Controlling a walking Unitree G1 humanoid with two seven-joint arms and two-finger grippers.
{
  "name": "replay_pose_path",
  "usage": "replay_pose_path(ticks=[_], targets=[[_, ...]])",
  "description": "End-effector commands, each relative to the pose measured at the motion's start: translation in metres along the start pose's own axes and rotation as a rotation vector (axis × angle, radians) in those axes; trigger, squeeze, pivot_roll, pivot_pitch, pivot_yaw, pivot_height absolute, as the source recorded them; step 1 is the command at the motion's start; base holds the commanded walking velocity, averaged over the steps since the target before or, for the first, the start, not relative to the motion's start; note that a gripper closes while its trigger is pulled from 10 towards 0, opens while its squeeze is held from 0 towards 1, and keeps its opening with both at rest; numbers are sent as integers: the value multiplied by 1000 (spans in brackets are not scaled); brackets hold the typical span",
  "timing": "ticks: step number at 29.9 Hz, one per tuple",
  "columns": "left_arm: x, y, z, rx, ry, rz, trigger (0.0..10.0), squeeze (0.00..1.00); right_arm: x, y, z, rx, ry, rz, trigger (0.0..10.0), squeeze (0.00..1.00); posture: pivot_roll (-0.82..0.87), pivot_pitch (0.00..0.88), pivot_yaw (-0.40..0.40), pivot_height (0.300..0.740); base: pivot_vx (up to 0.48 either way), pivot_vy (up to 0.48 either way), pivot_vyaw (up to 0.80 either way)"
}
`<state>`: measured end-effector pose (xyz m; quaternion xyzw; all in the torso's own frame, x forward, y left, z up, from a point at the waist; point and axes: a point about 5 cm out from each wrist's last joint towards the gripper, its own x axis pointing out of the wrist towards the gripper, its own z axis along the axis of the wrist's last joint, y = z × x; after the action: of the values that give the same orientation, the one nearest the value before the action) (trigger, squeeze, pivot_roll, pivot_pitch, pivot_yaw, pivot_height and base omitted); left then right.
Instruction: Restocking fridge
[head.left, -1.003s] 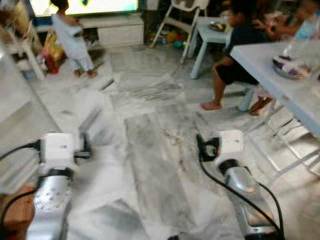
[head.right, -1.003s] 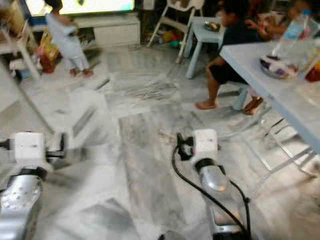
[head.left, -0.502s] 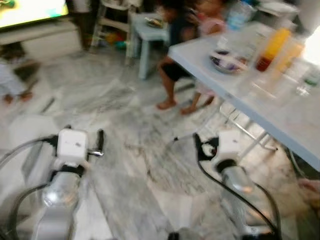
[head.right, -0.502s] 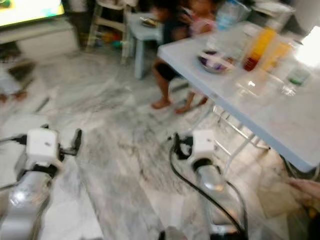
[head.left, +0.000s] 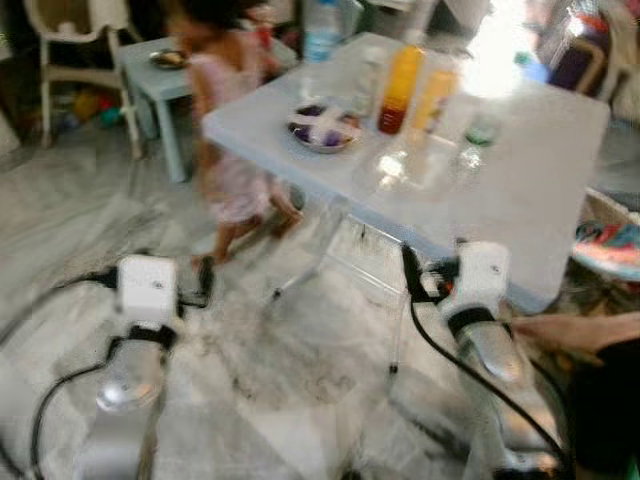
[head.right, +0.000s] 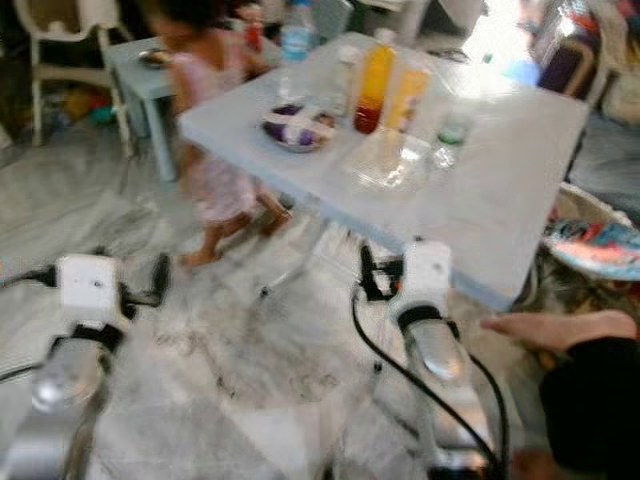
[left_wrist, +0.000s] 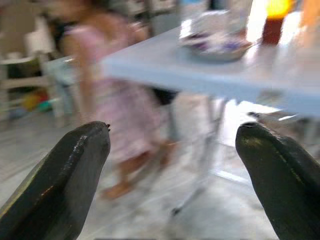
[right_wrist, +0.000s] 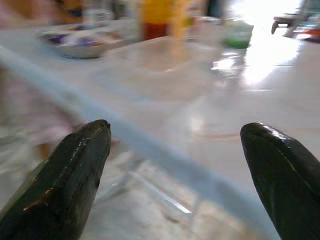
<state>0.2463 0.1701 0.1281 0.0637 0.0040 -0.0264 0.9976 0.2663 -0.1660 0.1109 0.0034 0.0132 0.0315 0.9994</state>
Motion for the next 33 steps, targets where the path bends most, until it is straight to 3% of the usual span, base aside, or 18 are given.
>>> replay_pose_path(ticks=[1, 14, 23, 33], targets=[[-1, 10, -1, 10, 5, 29, 10000, 0, 2, 12, 12, 11, -52, 50, 10000, 0, 45, 70, -49, 740, 446, 0, 0], [1, 8, 0, -28, 0, 23, 10000, 0, 1, 12, 12, 13, -42, 54, 10000, 0, 42, 70, -47, 740, 301, 365, -161], [2, 3, 0, -29, -1, -1, 10000, 0, 1, 14, 12, 48, -33, 56, 10000, 0, 41, 71, -47, 740, 247, 412, -800], [2, -2, 2, -3, -21, -29, 10000, 0, 2, 15, 11, 42, -29, 58, 10000, 0, 43, 73, -47, 740, 294, 375, 0]])
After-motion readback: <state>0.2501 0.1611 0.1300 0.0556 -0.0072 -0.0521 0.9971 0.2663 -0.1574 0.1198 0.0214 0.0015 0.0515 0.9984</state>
